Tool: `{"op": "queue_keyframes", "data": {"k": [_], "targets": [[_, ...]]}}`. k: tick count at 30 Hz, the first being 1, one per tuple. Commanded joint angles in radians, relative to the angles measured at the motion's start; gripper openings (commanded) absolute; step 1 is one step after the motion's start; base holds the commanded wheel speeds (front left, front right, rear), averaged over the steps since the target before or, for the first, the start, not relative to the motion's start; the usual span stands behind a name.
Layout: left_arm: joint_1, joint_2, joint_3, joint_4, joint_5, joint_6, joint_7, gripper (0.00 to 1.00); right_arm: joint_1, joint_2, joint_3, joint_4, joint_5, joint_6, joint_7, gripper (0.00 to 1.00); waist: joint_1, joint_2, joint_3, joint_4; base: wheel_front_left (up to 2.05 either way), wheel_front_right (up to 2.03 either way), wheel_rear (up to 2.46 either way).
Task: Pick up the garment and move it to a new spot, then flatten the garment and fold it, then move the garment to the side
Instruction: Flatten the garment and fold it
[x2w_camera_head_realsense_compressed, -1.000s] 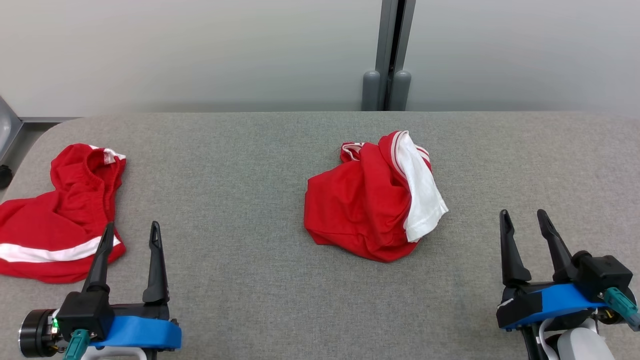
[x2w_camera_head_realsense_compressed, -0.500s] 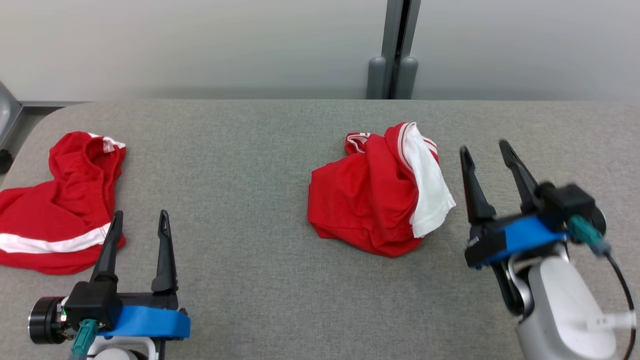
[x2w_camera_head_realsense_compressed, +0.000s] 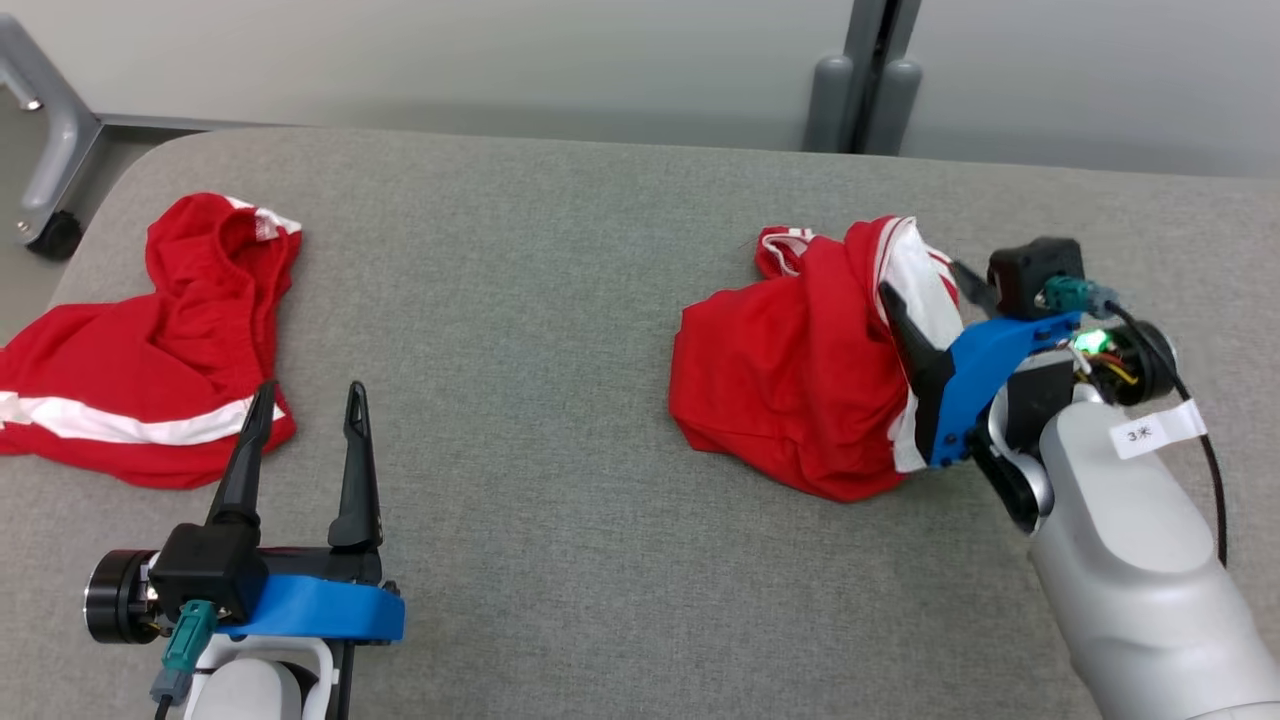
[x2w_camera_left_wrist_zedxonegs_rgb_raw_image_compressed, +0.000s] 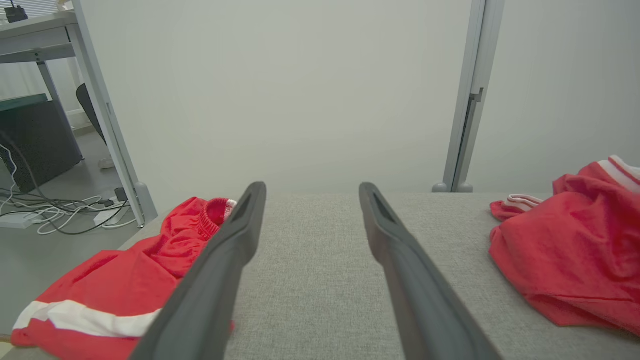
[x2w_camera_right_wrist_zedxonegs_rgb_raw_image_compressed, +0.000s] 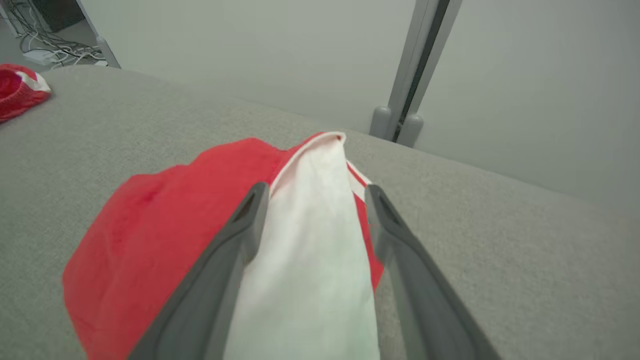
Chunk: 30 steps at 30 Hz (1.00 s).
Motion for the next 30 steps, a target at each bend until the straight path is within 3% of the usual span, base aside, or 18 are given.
{"op": "queue_keyframes", "data": {"k": [1,6,7,8,9,15,18,30], "targets": [[-0.015,-0.004,0.002,0.005,-0.003,-0.005,-0.005,1.00,-0.015,-0.003,0.008,0.043,0.012,0.000,0.027,1.00,-0.0001,0.0000,0.010,0.014,0.00,0.00,0.00],[-0.020,-0.008,0.011,0.009,-0.003,-0.009,-0.005,1.00,-0.011,-0.010,0.025,0.114,0.035,0.000,0.066,1.00,-0.0001,0.0000,0.015,0.013,0.00,0.00,0.00],[-0.020,-0.008,0.012,0.010,-0.003,-0.009,-0.005,1.00,-0.008,-0.012,0.028,0.127,0.037,0.000,0.072,0.75,-0.0001,0.0000,0.014,0.012,0.00,0.00,0.00],[-0.022,-0.009,0.011,0.012,-0.002,-0.009,-0.005,1.00,-0.005,-0.011,0.035,0.140,0.042,0.000,0.075,0.34,-0.0001,0.0000,0.014,0.010,0.00,0.00,0.00],[-0.024,-0.010,0.010,0.013,0.000,-0.009,-0.005,1.00,-0.004,-0.008,0.040,0.146,0.053,0.000,0.074,0.00,-0.0001,0.0000,0.014,0.009,0.00,0.00,0.00],[-0.031,-0.012,0.007,0.018,0.002,-0.013,-0.005,1.00,-0.008,-0.024,0.053,0.169,0.080,0.000,0.029,0.00,-0.0001,0.0000,0.014,0.001,0.00,0.00,0.00],[-0.025,-0.009,0.013,0.021,0.003,-0.015,-0.005,1.00,-0.013,-0.046,0.033,0.170,0.091,0.000,-0.054,0.00,-0.0001,0.0000,0.007,-0.013,0.00,0.00,0.00],[-0.003,-0.008,0.018,0.011,0.009,-0.020,-0.005,1.00,0.005,-0.172,-0.112,0.175,0.072,0.000,-0.254,0.00,-0.0001,0.0000,-0.012,-0.059,0.00,0.00,0.00]]}}
